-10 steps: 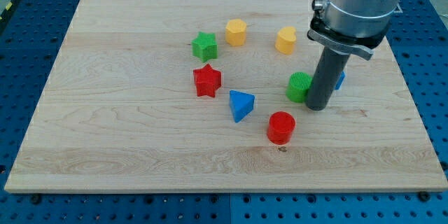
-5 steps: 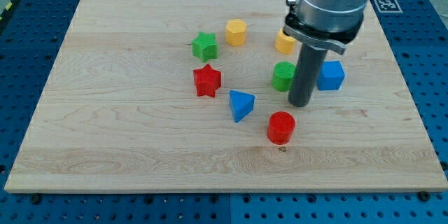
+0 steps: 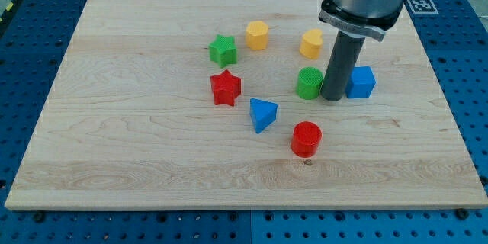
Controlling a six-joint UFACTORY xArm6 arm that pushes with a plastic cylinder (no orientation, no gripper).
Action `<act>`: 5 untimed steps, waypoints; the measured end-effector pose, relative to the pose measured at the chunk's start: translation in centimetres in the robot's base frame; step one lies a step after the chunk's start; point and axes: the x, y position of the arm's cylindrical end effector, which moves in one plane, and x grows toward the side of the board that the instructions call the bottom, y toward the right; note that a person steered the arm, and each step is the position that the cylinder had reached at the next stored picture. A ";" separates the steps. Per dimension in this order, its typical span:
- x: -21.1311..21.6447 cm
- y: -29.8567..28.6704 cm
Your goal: Push the green circle toward the red star
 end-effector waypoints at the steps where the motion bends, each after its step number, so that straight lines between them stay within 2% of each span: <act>1: -0.8 0.0; 3: -1.0 -0.1; 5: -1.0 -2.9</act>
